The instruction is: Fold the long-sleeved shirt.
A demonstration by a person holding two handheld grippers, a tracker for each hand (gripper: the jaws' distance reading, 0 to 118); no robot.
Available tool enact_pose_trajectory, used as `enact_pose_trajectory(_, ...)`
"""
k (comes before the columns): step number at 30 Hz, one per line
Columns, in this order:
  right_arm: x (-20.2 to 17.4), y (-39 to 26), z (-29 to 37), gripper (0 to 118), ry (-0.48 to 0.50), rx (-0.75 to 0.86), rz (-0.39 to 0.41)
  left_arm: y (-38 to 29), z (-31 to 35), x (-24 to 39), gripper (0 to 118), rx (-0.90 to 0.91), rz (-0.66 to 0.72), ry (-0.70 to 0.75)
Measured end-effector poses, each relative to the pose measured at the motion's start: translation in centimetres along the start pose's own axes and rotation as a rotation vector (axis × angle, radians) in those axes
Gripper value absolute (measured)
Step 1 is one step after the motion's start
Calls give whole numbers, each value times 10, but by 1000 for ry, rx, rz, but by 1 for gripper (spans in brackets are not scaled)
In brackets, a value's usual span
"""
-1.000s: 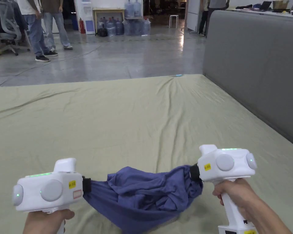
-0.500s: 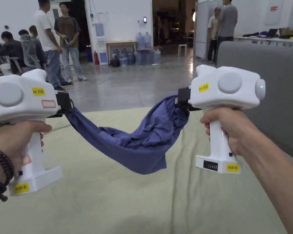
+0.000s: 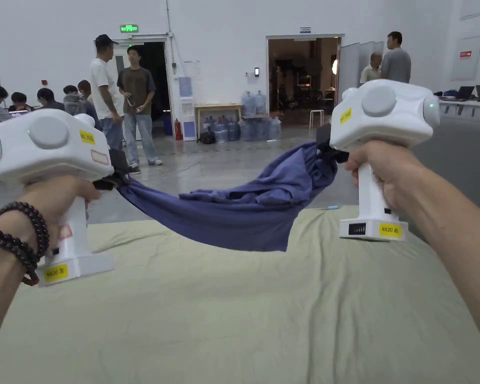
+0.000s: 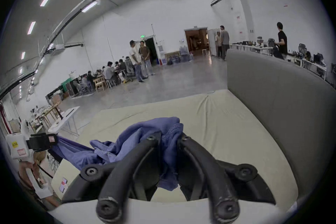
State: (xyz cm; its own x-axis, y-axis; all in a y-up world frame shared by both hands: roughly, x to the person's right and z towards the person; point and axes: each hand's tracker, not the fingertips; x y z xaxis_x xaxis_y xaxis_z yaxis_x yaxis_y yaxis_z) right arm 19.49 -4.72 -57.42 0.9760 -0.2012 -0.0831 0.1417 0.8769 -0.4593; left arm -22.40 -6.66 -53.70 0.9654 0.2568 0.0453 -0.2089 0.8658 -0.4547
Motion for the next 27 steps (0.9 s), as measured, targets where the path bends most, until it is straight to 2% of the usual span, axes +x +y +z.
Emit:
enact_pose_trajectory(4, 13, -63, -56, 11, -32, -127, 6, -63, -45, -8, 0, -135, 9, -1)
enact_pose_trajectory(8, 34, -140, -120, 11, -38, -268, -52, -138, -90, -23, 0, -252, 20, 13)
enact_pose_trajectory(14, 51, -229, -157, 11, -55, -400, -46, -210, -116, -47, 0, -378, 53, 30)
enact_pose_trajectory(20, 65, -267, -129, 11, -52, -403, -62, -237, -93, -70, 0, -394, 74, 15)
enact_pose_trajectory(22, 70, -285, -106, 11, -41, -377, -122, -249, -76, -72, 0, -388, 55, 9)
enact_pose_trajectory(24, 73, -310, -81, 11, -33, -370, -143, -269, -54, -71, 0, -378, 37, -13)
enact_pose_trajectory(27, 73, -355, -47, 11, -48, -396, -129, -304, -32, -78, 0, -417, 8, -26)
